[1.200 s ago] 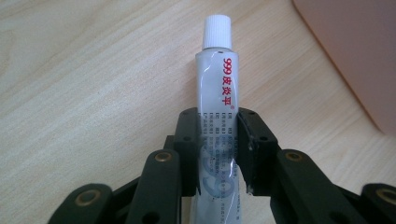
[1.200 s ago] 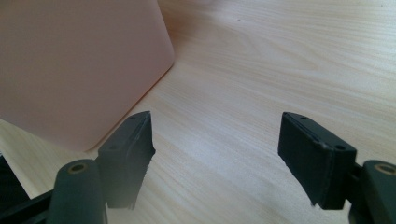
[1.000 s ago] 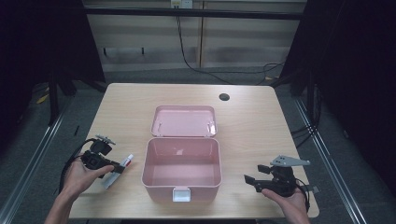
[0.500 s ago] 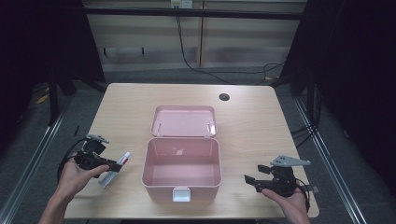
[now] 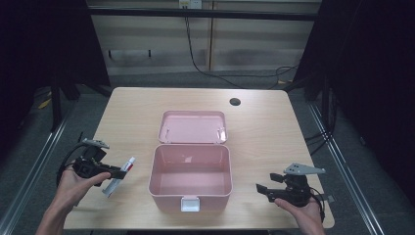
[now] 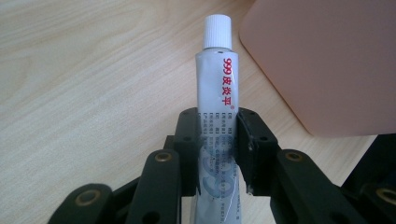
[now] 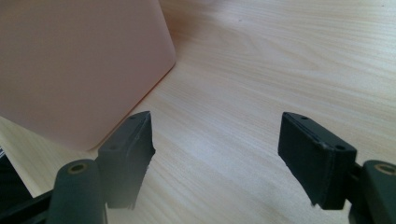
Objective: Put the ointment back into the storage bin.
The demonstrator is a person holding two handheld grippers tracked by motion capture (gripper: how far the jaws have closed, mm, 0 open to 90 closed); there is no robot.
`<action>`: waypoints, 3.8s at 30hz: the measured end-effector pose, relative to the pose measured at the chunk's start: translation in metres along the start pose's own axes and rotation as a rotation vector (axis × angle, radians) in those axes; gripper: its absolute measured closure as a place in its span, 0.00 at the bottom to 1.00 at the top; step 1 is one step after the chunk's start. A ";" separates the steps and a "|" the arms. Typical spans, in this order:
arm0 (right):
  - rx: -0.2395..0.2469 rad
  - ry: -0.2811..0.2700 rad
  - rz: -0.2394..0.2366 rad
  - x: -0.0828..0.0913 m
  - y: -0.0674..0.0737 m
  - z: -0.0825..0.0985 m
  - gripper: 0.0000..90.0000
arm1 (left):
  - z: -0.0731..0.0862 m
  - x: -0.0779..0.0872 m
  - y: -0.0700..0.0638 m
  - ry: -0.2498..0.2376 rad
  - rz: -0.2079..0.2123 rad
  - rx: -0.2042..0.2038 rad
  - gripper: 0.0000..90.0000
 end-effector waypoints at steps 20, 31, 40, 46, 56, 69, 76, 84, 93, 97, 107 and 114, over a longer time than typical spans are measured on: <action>-0.001 0.000 0.000 0.000 0.000 0.000 0.29 | -0.008 0.023 -0.011 -0.054 0.051 0.005 0.79; -0.006 0.002 0.002 0.000 -0.001 0.001 0.29 | -0.020 0.038 -0.024 -0.059 0.062 -0.014 0.79; -0.007 0.000 0.000 0.000 -0.001 0.001 0.29 | -0.036 0.055 -0.032 -0.082 0.067 -0.044 0.79; -0.006 -0.001 0.000 0.000 -0.001 0.000 0.29 | -0.044 0.063 -0.039 -0.093 0.091 -0.075 0.79; -0.003 -0.003 -0.004 0.000 0.000 0.000 0.29 | -0.052 0.069 -0.047 -0.088 0.111 -0.093 0.79; -0.018 -0.001 0.003 0.001 -0.002 0.001 0.26 | -0.069 0.078 -0.061 -0.097 0.114 -0.123 0.79; -0.016 -0.005 -0.001 0.001 -0.002 0.000 0.25 | -0.079 0.079 -0.069 -0.082 0.117 -0.145 0.79; -0.013 -0.013 -0.004 0.001 -0.001 -0.001 0.24 | -0.093 0.083 -0.086 -0.092 0.125 -0.184 0.79; -0.026 -0.019 -0.014 0.001 -0.002 -0.001 0.20 | -0.104 0.077 -0.104 -0.073 0.141 -0.250 0.79; -0.027 -0.015 -0.015 0.002 -0.001 0.000 0.20 | -0.108 0.074 -0.113 -0.055 0.149 -0.277 0.79; -0.020 -0.010 -0.018 0.002 -0.001 0.000 0.19 | -0.114 0.059 -0.134 -0.025 0.184 -0.325 0.79; -0.019 -0.014 -0.027 0.002 0.000 -0.001 0.18 | -0.118 0.055 -0.145 -0.020 0.187 -0.370 0.79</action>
Point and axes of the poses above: each handheld gripper's, and its own axes: x roughly backward along the jaws, z roughly out of its underside, y roughly to its left, the point moved 7 cm from there along -x, roughly forward along the jaws, and after that the axes turned 12 degrees about -z, right-handed, at the moved point
